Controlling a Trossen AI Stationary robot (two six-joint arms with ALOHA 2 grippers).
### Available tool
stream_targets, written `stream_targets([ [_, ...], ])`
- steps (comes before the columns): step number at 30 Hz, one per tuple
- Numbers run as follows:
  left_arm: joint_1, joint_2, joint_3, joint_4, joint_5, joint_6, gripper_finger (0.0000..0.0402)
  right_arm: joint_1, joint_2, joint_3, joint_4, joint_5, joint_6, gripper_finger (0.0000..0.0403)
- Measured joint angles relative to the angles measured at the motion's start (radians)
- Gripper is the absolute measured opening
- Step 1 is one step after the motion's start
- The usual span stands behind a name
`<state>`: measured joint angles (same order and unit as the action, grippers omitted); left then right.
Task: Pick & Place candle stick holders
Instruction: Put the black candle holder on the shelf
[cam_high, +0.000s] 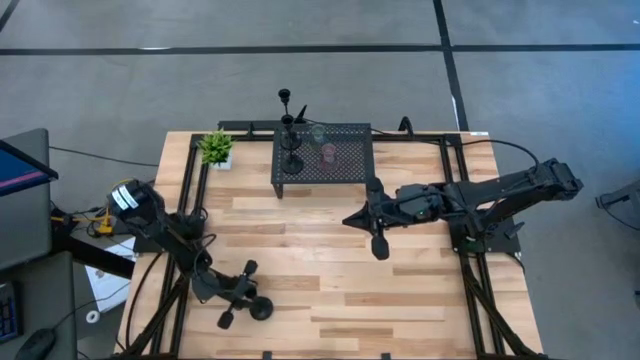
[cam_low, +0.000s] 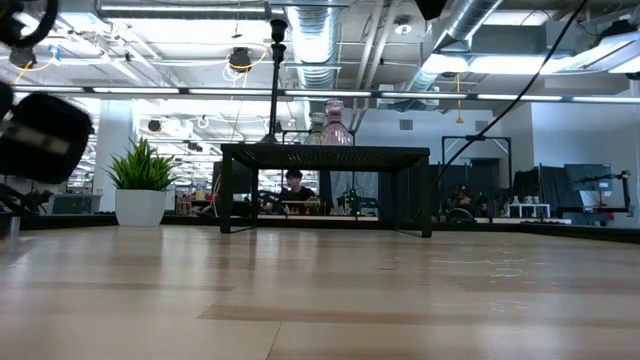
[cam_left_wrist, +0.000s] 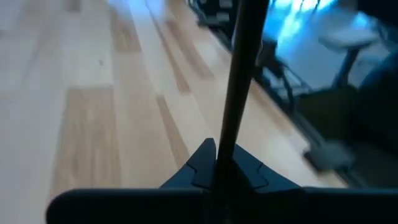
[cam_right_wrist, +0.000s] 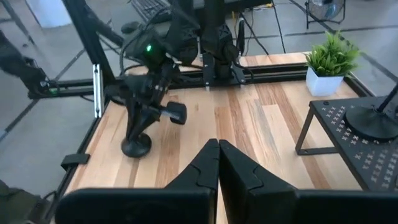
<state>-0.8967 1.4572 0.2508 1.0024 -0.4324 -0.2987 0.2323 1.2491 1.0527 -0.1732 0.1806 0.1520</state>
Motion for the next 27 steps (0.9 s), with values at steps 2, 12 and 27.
stream_targets([
  [2, 0.022, -0.047, 0.000, -0.028, -0.002, 0.001, 0.0012, 0.012, 0.000, 0.000, 0.000, 0.000, -0.019, 0.0000],
  [12, 0.249, -0.287, 0.054, -0.369, 0.120, -0.006, 0.0012, 0.026, -0.001, -0.025, 0.004, -0.036, -0.032, 0.0000],
  [27, 0.563, -0.283, 0.318, -0.564, 0.160, 0.196, 0.0012, -0.170, 0.000, -0.464, 0.606, -0.289, -0.074, 0.0000],
])
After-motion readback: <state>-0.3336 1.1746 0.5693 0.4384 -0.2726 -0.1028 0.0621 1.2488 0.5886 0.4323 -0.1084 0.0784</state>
